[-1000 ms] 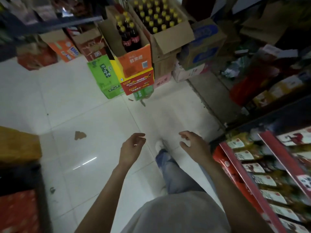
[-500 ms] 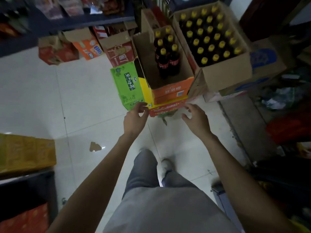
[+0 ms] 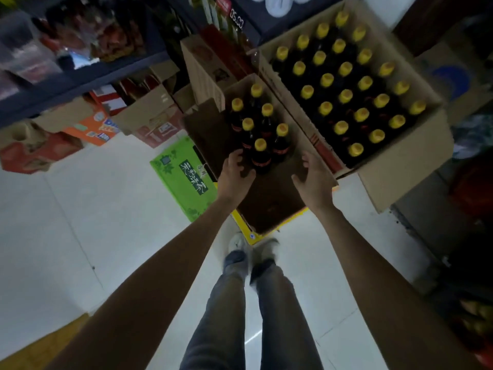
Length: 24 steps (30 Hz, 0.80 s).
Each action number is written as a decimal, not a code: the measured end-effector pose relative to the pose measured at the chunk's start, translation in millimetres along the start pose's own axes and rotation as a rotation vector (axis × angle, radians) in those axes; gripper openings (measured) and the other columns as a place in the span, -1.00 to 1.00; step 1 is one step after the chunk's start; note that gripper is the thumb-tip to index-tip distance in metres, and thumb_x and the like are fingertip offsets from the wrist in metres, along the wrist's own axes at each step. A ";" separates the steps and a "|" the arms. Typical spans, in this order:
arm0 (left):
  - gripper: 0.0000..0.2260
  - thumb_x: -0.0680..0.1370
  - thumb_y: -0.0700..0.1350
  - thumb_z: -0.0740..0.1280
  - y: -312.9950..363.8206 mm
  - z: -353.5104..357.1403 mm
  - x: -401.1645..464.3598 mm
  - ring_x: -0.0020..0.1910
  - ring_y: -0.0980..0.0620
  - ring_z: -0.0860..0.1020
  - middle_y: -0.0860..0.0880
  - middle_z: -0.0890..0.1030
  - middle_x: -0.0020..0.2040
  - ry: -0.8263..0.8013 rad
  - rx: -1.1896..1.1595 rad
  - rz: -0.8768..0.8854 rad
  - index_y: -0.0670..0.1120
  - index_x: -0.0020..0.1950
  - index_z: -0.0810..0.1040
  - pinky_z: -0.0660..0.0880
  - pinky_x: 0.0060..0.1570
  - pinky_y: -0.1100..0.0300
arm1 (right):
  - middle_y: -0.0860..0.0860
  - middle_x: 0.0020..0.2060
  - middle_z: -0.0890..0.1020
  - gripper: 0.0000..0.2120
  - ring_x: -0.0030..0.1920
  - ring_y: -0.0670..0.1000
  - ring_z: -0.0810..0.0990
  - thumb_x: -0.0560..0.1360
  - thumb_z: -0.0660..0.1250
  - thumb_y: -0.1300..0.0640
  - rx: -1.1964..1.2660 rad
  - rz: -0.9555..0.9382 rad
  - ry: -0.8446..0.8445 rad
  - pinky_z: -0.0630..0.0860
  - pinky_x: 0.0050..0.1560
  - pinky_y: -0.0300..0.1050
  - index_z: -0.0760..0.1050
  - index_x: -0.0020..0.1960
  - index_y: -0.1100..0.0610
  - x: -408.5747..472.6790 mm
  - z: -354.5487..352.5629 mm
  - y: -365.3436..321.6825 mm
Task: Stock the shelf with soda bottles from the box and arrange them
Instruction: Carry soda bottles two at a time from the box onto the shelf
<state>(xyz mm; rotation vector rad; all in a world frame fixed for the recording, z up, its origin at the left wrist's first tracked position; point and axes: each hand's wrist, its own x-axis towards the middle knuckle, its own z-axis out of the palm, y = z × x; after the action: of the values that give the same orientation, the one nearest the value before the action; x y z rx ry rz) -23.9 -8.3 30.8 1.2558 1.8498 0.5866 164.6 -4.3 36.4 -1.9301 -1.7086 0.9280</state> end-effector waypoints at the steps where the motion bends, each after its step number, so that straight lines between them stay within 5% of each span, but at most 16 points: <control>1: -0.47 0.50 -0.12 0.38 -4.3 8.5 18.8 0.19 -0.04 0.52 -0.10 0.43 0.32 -0.019 -0.005 -0.005 -0.10 0.43 0.28 0.49 0.14 0.03 | 0.11 0.38 0.42 -0.39 0.35 0.09 0.43 0.49 0.39 0.25 -0.027 0.003 0.001 0.38 0.24 -0.13 0.24 0.48 0.18 17.6 10.2 3.5; 6: -0.36 0.40 -0.01 0.48 -22.3 53.0 80.5 0.30 -0.02 0.41 -0.02 0.40 0.34 -0.007 0.034 0.023 -0.02 0.41 0.29 0.41 0.21 0.10 | 0.09 0.49 0.27 -0.20 0.50 0.07 0.20 0.42 0.45 0.18 -0.103 -0.131 0.031 0.17 0.43 -0.13 0.10 0.53 0.16 93.2 58.7 27.0; 11: -0.34 0.33 -0.11 0.55 -26.2 97.7 87.9 0.25 -0.07 0.42 -0.09 0.32 0.33 0.187 0.062 -0.002 -0.09 0.33 0.31 0.46 0.08 0.18 | 0.19 0.36 0.41 -0.29 0.35 0.20 0.42 0.39 0.48 0.20 0.003 -0.087 0.012 0.50 0.20 0.15 0.22 0.44 0.21 120.1 94.7 47.9; 16: -0.39 0.35 -0.14 0.53 -16.6 115.2 87.7 0.19 -0.09 0.46 -0.10 0.40 0.27 0.355 -0.065 -0.175 -0.12 0.31 0.32 0.47 -0.02 0.12 | 0.19 0.28 0.47 -0.36 0.29 0.19 0.48 0.35 0.47 0.32 0.063 -0.079 0.033 0.52 0.17 0.12 0.29 0.35 0.23 121.1 97.4 48.0; 18: -0.41 0.36 -0.09 0.52 -19.3 113.2 89.0 0.18 -0.08 0.48 -0.05 0.43 0.25 0.339 -0.028 -0.165 -0.09 0.30 0.33 0.48 -0.03 0.10 | 0.18 0.25 0.49 -0.36 0.27 0.17 0.49 0.32 0.50 0.29 0.087 -0.084 0.075 0.51 0.16 -0.01 0.31 0.32 0.22 112.2 91.1 45.8; 21: -0.42 0.35 -0.06 0.53 -21.0 97.6 82.8 0.19 -0.07 0.49 -0.03 0.46 0.23 0.307 0.006 -0.115 -0.08 0.28 0.37 0.52 0.02 0.01 | 0.17 0.19 0.53 -0.38 0.21 0.04 0.46 0.30 0.54 0.22 0.146 -0.084 0.171 0.32 0.10 -0.46 0.36 0.28 0.24 88.2 71.4 31.2; 24: -0.43 0.31 -0.06 0.56 -20.0 63.5 65.6 0.16 -0.05 0.50 -0.06 0.51 0.17 0.241 0.079 0.156 -0.10 0.25 0.44 0.50 0.07 0.07 | 0.05 0.20 0.53 -0.36 0.21 -0.08 0.45 0.28 0.57 0.16 0.270 -0.015 0.242 0.34 0.12 -0.47 0.38 0.28 0.14 59.4 42.7 5.3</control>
<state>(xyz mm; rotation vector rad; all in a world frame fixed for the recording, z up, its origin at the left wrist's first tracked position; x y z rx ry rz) 5.6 39.9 -43.6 1.4437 1.9989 0.7857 140.3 47.2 -9.9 -1.7682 -1.3830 0.8332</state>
